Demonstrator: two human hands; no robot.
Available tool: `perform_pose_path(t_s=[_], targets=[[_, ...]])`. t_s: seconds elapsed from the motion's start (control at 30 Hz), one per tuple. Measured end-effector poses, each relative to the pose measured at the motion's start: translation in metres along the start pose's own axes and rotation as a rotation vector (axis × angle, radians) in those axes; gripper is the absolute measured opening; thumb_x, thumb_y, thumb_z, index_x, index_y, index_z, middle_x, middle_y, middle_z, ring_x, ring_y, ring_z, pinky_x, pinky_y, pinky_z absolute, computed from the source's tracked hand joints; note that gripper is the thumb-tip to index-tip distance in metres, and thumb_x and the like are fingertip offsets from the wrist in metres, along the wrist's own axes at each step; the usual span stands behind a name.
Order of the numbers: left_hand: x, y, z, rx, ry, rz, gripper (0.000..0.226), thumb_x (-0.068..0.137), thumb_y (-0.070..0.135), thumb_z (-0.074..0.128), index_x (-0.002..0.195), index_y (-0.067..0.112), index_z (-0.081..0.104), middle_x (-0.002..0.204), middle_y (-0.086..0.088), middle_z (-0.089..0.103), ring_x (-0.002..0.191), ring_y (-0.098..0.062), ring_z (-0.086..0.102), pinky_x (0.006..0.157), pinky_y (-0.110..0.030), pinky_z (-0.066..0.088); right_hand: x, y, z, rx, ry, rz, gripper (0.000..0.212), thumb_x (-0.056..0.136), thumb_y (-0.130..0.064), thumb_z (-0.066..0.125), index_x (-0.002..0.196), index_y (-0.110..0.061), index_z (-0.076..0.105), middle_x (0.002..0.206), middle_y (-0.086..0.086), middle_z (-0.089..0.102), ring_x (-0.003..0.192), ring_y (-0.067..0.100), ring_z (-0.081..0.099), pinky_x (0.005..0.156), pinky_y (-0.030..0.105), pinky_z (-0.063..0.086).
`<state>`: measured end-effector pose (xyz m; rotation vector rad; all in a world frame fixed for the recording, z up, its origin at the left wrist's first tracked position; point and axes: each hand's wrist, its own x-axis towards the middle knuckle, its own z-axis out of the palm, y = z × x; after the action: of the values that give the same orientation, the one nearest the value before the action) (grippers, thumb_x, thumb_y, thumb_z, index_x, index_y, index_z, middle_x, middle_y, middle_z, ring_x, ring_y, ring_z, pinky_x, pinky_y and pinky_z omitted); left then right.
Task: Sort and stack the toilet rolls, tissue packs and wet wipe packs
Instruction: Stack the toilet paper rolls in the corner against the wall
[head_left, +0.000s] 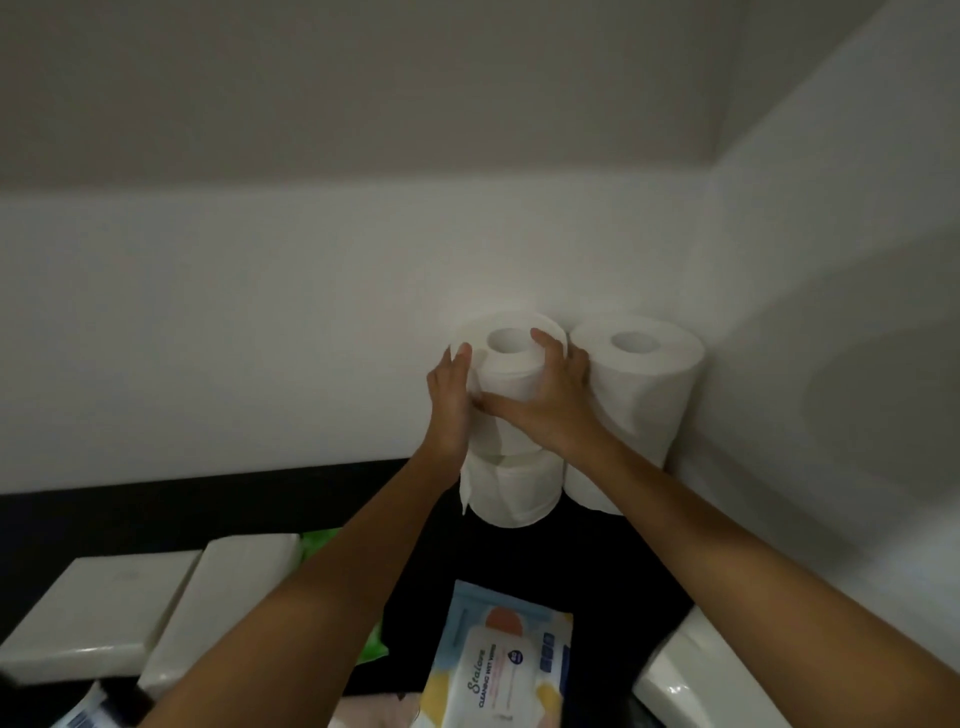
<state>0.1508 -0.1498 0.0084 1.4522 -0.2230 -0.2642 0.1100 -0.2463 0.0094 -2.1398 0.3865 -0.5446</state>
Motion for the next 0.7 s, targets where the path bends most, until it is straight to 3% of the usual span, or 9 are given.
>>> perform_pose_path(t_s=[0.17, 0.27, 0.4, 0.57, 0.7], targets=[[-0.004, -0.005, -0.007, 0.020, -0.033, -0.063, 0.051, 0.096, 0.047, 0.026, 0.141, 0.022, 0.032, 0.152, -0.004, 0.024, 0.138, -0.021, 0.028, 0.115, -0.047, 0.024, -0.006, 0.005, 0.004, -0.039, 0.004, -0.011, 0.090, 0.065, -0.047, 0.075, 0.138, -0.027, 0.025, 0.141, 0.013, 0.014, 0.134, 0.027, 0.019, 0.101, 0.028, 0.025], [-0.005, 0.001, -0.010, 0.022, -0.057, -0.082, 0.030, 0.098, 0.044, 0.026, 0.116, 0.029, 0.044, 0.146, -0.003, 0.034, 0.136, -0.022, 0.031, 0.112, -0.047, 0.028, -0.011, 0.003, 0.006, -0.053, 0.038, -0.016, 0.089, 0.067, -0.049, 0.073, 0.139, -0.026, 0.026, 0.142, 0.013, 0.015, 0.134, 0.027, 0.019, 0.102, 0.028, 0.026], [-0.003, 0.005, -0.017, -0.028, -0.074, -0.202, 0.053, 0.096, 0.049, 0.027, 0.142, 0.024, 0.034, 0.148, -0.001, 0.036, 0.135, -0.022, 0.034, 0.109, -0.048, 0.030, -0.015, -0.003, 0.004, -0.111, 0.046, -0.005, 0.091, 0.070, -0.048, 0.072, 0.141, -0.022, 0.022, 0.143, 0.013, 0.016, 0.134, 0.027, 0.020, 0.107, 0.033, 0.028], [-0.018, 0.016, -0.031, 0.058, -0.044, -0.204, 0.050, 0.098, 0.043, 0.029, 0.142, 0.020, 0.035, 0.148, 0.001, 0.037, 0.134, -0.020, 0.036, 0.109, -0.040, 0.026, -0.027, -0.012, -0.010, -0.121, 0.054, -0.006, 0.090, 0.074, -0.040, 0.072, 0.143, -0.015, 0.020, 0.144, 0.014, 0.020, 0.134, 0.028, 0.022, 0.106, 0.032, 0.027], [-0.041, 0.022, -0.051, 0.125, -0.004, -0.188, 0.049, 0.098, 0.038, 0.036, 0.141, 0.016, 0.036, 0.145, -0.002, 0.042, 0.130, -0.020, 0.042, 0.109, -0.036, 0.030, -0.045, -0.020, -0.023, -0.093, 0.046, -0.011, 0.083, 0.078, -0.034, 0.070, 0.142, -0.017, 0.020, 0.147, 0.011, 0.011, 0.136, 0.027, 0.024, 0.106, 0.030, 0.028]])
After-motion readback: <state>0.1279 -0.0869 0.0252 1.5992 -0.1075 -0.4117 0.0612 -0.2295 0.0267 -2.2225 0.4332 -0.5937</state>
